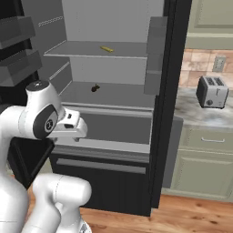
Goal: Retrieve the butter from the fridge and place it on a plate on the dining table. Then retrieve the butter knife by the fridge and place it near the plate.
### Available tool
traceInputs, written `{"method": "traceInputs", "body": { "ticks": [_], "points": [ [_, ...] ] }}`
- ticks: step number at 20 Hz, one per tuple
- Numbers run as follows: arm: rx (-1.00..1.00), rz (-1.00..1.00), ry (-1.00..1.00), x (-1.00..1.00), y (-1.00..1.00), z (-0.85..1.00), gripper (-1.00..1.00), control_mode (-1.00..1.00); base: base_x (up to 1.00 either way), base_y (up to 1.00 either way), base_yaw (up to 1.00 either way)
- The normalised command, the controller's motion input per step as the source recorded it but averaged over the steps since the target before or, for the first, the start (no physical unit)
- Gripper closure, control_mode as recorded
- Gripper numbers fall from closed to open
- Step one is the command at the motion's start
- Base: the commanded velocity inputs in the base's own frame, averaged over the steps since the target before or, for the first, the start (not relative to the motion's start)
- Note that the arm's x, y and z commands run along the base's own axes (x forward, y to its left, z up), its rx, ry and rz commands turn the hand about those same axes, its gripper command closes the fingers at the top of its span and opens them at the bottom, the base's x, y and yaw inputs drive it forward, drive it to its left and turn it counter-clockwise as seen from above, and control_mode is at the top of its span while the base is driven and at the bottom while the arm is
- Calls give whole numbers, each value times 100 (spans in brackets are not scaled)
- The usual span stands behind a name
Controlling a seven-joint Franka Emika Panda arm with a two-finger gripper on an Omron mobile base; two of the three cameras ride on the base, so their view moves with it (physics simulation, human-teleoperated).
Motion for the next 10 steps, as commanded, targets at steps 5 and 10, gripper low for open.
{"method": "traceInputs", "body": {
  "ticks": [5, 10],
  "points": [
    [0, 0, 0, 13, -3, 0, -100, 100, 66, -10, 0],
    [0, 0, 0, 0, 0, 0, -100, 100, 74, -1, 0]
  ]
}}
